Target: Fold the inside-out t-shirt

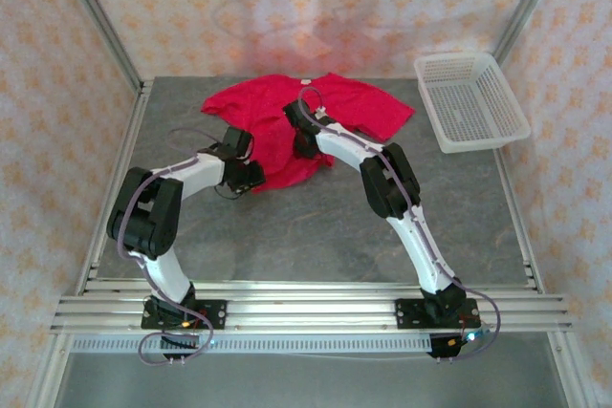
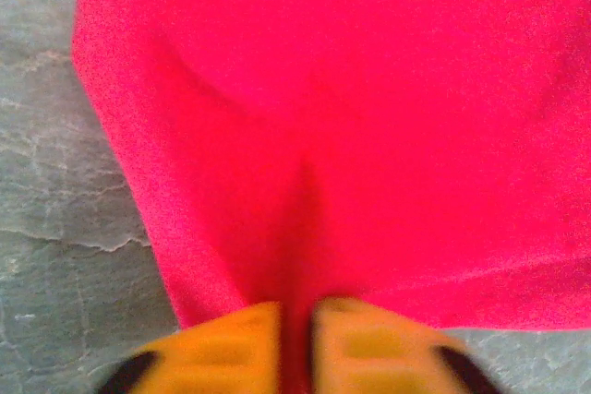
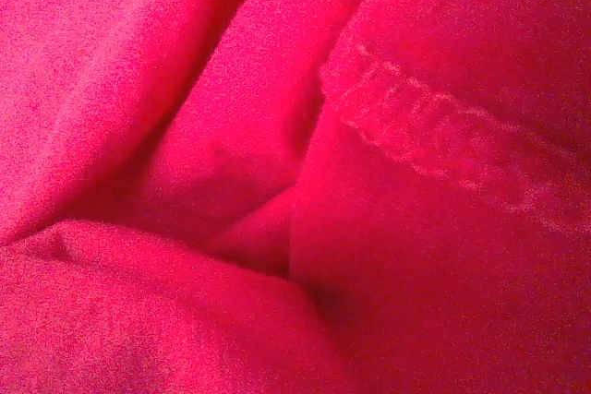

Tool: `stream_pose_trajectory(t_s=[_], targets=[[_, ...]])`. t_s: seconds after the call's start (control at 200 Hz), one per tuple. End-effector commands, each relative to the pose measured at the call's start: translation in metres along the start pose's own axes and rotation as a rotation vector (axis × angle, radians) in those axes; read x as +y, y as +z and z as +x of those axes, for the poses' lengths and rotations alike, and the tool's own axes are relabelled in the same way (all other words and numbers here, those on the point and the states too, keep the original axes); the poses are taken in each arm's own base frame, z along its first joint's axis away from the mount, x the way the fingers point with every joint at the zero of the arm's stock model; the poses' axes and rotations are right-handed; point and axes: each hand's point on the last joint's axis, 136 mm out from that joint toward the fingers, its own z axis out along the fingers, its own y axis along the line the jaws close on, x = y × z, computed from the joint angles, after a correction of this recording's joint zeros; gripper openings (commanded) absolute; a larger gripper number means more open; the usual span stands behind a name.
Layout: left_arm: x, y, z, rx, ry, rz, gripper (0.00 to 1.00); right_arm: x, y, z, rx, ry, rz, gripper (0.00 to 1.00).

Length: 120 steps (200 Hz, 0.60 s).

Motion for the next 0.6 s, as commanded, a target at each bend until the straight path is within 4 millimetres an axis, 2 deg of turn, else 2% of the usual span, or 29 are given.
stream_pose_trajectory(t_s=[0.0,0.09,0.23,0.35,0.415,0.49,0.595], targets=[[-0.017,-0.016,-0.017,-0.037,0.015,0.036,0.00,-0.013,-0.001,0.001,0.017,-0.029,0.055,0.00],[-0.034,-0.051,-0.030,-0.084,0.013,0.063,0.00,-0.015,-0.002,0.000,0.013,-0.043,0.063,0.00],[-0.073,-0.135,-0.053,-0.207,0.016,0.165,0.00,-0.017,-0.006,-0.003,-0.005,-0.071,0.078,0.00],[-0.098,-0.205,-0.066,-0.322,0.022,0.247,0.00,-0.013,-0.020,-0.006,-0.019,-0.134,0.087,0.00],[-0.102,-0.232,-0.072,-0.383,0.025,0.252,0.00,-0.009,-0.032,-0.003,0.003,-0.185,0.075,0.00],[-0.101,-0.244,-0.081,-0.427,0.034,0.226,0.00,-0.004,-0.053,0.004,0.043,-0.249,0.048,0.00],[-0.097,-0.226,-0.090,-0.398,0.049,0.173,0.00,0.001,-0.098,0.012,0.079,-0.330,-0.019,0.00]])
